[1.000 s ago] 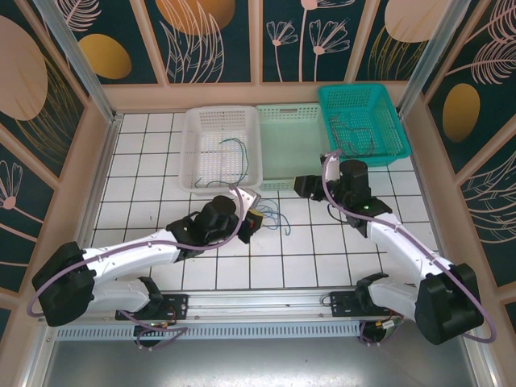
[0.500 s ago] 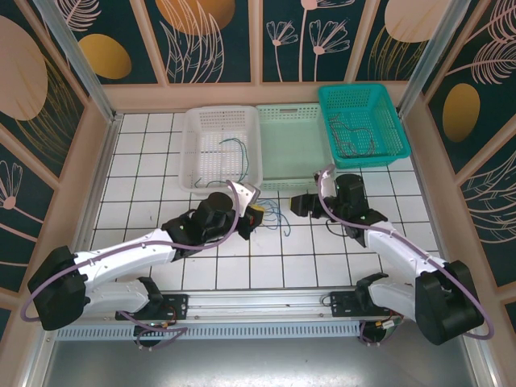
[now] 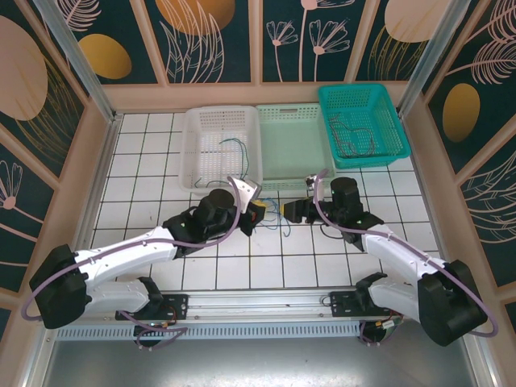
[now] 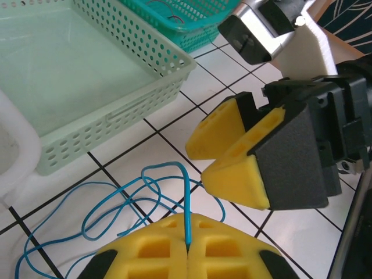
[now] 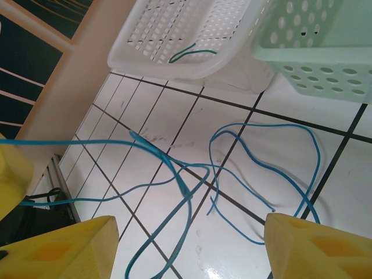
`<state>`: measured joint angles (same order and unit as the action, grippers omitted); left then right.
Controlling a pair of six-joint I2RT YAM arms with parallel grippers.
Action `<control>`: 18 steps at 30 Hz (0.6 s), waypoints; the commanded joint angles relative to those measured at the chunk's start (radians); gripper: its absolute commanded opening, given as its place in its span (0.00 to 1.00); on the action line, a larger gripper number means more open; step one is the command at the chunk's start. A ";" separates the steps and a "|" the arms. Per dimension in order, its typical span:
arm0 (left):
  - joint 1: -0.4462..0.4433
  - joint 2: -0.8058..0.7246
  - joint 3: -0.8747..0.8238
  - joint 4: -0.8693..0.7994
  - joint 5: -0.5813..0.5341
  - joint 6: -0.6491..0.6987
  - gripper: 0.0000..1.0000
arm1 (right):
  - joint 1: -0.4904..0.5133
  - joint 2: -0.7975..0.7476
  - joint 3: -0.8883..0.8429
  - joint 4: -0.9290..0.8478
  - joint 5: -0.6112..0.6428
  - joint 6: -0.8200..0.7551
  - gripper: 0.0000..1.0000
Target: Untangle the cables
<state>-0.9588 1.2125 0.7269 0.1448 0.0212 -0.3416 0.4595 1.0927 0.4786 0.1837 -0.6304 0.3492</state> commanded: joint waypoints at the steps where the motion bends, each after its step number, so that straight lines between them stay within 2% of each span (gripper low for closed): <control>1: -0.003 0.023 0.042 -0.016 -0.033 0.021 0.03 | 0.006 -0.029 0.008 0.001 -0.021 -0.017 0.67; 9: -0.004 0.052 0.066 -0.024 -0.043 0.034 0.04 | 0.045 0.024 0.046 -0.056 -0.042 -0.055 0.60; 12: -0.004 0.051 0.072 -0.027 -0.047 0.037 0.04 | 0.048 0.030 0.051 -0.081 -0.010 -0.066 0.52; 18: -0.004 0.035 0.065 -0.024 -0.052 0.038 0.04 | 0.048 0.029 0.055 -0.099 0.077 -0.058 0.25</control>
<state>-0.9588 1.2579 0.7670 0.1261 -0.0124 -0.3183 0.5041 1.1198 0.5041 0.1051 -0.6147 0.2947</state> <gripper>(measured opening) 0.054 0.278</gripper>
